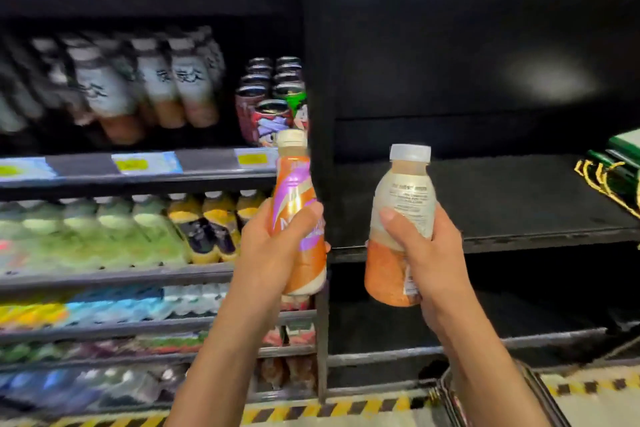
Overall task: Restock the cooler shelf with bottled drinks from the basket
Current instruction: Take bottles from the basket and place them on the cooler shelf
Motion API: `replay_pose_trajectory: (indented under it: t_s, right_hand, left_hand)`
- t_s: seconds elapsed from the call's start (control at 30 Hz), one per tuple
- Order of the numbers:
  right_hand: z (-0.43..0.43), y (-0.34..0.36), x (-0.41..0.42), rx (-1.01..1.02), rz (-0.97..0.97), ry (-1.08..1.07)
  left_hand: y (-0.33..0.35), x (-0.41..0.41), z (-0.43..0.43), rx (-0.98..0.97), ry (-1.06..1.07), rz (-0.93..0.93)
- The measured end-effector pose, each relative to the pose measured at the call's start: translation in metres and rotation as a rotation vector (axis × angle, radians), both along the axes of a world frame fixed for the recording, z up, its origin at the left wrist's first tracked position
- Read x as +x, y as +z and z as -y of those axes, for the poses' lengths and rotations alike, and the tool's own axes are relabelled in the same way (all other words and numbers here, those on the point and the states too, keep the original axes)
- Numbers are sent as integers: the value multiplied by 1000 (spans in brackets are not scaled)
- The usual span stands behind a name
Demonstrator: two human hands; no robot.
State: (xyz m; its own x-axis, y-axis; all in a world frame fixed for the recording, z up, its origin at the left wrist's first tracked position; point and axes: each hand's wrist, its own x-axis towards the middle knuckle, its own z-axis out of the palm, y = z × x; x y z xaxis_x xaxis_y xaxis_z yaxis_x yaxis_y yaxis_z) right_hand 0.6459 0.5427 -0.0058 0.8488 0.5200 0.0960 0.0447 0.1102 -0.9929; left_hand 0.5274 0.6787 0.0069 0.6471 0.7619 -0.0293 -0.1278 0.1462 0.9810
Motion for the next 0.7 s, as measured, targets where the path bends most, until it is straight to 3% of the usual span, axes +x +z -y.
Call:
replay_pose_trajectory:
  t_s: [0.37, 0.7]
  right_hand:
    - [-176, 35, -156, 94, 74, 279]
    - [-260, 51, -188, 96, 90, 298]
  left_hand:
    - [31, -186, -149, 122, 239, 40]
    - [40, -225, -240, 147, 254, 24]
